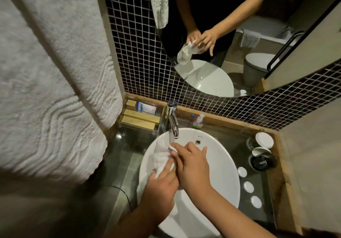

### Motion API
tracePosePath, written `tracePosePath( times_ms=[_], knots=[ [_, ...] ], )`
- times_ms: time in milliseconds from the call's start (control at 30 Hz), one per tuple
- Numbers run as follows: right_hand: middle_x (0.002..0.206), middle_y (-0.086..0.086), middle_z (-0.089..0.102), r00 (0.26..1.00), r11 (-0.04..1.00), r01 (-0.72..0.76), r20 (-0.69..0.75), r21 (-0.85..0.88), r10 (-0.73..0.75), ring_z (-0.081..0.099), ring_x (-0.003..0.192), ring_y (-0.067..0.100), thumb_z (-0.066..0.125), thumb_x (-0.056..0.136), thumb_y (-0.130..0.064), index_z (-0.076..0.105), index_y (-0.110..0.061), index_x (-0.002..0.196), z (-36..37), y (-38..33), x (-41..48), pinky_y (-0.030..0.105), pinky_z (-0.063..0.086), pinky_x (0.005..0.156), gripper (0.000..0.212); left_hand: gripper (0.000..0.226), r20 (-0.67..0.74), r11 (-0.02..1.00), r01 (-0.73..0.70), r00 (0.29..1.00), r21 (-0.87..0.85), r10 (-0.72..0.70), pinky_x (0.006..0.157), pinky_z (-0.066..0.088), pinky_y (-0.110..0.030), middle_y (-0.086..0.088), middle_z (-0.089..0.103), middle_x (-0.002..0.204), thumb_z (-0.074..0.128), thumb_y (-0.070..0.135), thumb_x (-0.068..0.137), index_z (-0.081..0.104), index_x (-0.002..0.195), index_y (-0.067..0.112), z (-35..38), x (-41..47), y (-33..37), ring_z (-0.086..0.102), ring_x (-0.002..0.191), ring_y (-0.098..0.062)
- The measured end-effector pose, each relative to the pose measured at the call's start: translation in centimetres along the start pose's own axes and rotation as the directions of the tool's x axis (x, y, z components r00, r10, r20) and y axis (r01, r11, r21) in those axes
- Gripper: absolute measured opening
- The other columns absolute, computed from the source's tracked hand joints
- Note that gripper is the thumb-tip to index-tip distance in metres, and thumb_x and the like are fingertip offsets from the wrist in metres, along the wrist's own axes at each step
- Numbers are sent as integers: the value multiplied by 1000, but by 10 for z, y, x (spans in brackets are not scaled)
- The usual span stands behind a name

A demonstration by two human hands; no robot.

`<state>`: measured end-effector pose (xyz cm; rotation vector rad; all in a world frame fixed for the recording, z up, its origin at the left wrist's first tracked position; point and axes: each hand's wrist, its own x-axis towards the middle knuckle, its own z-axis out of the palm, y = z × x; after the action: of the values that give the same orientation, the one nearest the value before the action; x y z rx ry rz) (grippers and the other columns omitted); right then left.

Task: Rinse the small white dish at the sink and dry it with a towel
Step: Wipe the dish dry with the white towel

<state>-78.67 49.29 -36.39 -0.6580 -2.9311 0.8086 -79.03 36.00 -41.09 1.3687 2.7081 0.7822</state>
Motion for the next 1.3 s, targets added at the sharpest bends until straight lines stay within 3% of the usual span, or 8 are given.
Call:
tracePosePath(
  times_ms=[200, 333, 533, 667, 800, 900, 1167, 1300],
  knots=[
    [94, -9, 59, 994, 997, -44, -94, 69, 50, 55, 101, 20, 42, 103, -48, 65, -44, 124, 0, 4, -5, 57, 16, 118, 31, 79, 32, 979, 175, 983, 102, -179, 68, 59, -43, -1, 55, 144, 80, -3, 55, 64, 129, 18, -10, 14, -11, 44, 137, -24],
    [91, -9, 59, 985, 974, -118, -102, 192, 139, 58, 97, 16, 47, 103, -42, 70, -42, 119, 4, 6, -4, 61, 16, 120, 28, 61, 148, 995, 35, 988, 89, -48, 75, 56, -33, -3, 53, 146, 81, 15, 63, 67, 122, 19, 5, 8, -8, 24, 142, -16],
    [88, -11, 68, 982, 934, -120, -96, 336, 160, 60, 87, 6, 52, 102, -44, 74, -42, 113, 11, 16, -7, 52, 48, 96, 25, 78, 282, 982, -28, 959, 184, -26, 99, 41, -43, 8, -15, 163, 47, 8, 92, 6, 156, 27, 0, 10, -34, -27, 143, -12],
    [93, -8, 70, 978, 924, -132, -103, 358, 180, 64, 91, 11, 59, 99, -32, 74, -41, 109, 14, 20, -1, 35, 48, 87, 20, 60, 405, 944, -238, 905, 228, 130, 99, 41, -48, -1, 23, 163, 55, 23, 91, 34, 147, 22, 3, 5, -9, 7, 151, -22],
    [102, -9, 70, 987, 937, -105, -82, 334, 140, 63, 98, 16, 59, 100, -32, 74, -36, 113, 14, 19, 1, 45, 45, 101, 21, 45, 404, 950, -223, 907, 219, 120, 99, 42, -49, -4, 36, 157, 61, 20, 88, 54, 133, 23, 0, 5, -7, 15, 150, -26],
    [104, -11, 68, 994, 970, -52, -81, 237, 73, 60, 101, 14, 55, 101, -36, 72, -37, 119, 14, 16, 0, 53, 26, 119, 25, 45, 236, 973, -188, 960, 133, 153, 77, 53, -34, -3, 58, 141, 74, 13, 65, 74, 108, 26, -6, 6, -24, 46, 137, -24],
    [113, -13, 68, 997, 994, -19, -76, 109, 28, 59, 110, 12, 49, 102, -41, 69, -39, 124, 17, 22, -4, 44, -7, 121, 29, 51, 99, 979, -171, 982, 108, 160, 74, 55, -35, -8, 66, 128, 69, 12, 74, 62, 125, 9, 1, 7, -31, 53, 129, -24],
    [112, -19, 70, 985, 932, -119, -74, 343, 153, 62, 106, 6, 56, 100, -38, 72, -38, 119, 16, 27, 0, 35, 33, 115, 24, 56, 51, 984, -166, 985, 72, 162, 75, 57, -36, -10, 61, 136, 72, 7, 77, 60, 131, 5, 1, 11, -30, 53, 131, -23]
  ],
)
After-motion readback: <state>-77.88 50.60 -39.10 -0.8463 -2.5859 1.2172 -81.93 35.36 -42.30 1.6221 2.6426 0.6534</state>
